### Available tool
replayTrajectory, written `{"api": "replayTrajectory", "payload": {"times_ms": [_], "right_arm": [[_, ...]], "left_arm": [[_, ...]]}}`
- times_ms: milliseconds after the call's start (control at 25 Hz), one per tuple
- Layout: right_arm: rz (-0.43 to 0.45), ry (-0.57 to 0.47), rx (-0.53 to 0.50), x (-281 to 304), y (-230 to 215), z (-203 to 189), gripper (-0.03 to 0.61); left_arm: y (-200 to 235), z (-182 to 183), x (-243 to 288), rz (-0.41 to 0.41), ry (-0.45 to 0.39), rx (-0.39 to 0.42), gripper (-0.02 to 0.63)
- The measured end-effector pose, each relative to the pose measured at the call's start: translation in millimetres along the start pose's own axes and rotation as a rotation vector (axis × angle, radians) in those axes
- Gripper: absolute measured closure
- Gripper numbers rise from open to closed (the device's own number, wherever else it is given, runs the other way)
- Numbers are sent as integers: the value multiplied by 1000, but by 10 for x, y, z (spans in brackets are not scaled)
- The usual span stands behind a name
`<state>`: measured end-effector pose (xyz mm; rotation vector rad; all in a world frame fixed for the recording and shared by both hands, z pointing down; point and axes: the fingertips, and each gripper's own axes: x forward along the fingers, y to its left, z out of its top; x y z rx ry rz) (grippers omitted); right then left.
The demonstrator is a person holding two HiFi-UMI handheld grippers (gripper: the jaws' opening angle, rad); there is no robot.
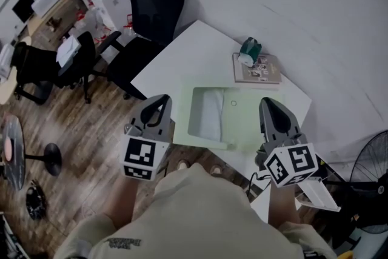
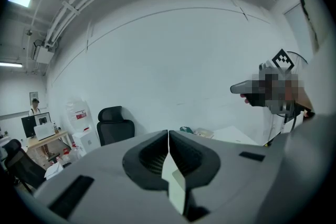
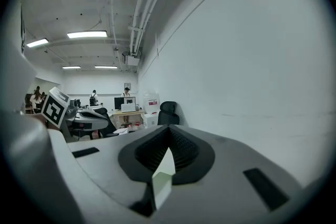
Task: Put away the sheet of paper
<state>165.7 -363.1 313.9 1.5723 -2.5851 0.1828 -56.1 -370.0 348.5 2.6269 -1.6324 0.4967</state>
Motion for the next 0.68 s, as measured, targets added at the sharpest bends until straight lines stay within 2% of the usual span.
{"api": "replayTrajectory", "payload": {"times_ms": [400,680], "right_arm": [[24,21,-15,-19,64,-24,555],[73,1,43,32,141,-3,555]], "left_arm": [[-12,42,-112,17,-5,-10,591],[4,28,-166,27,-12,-10,591]]}}
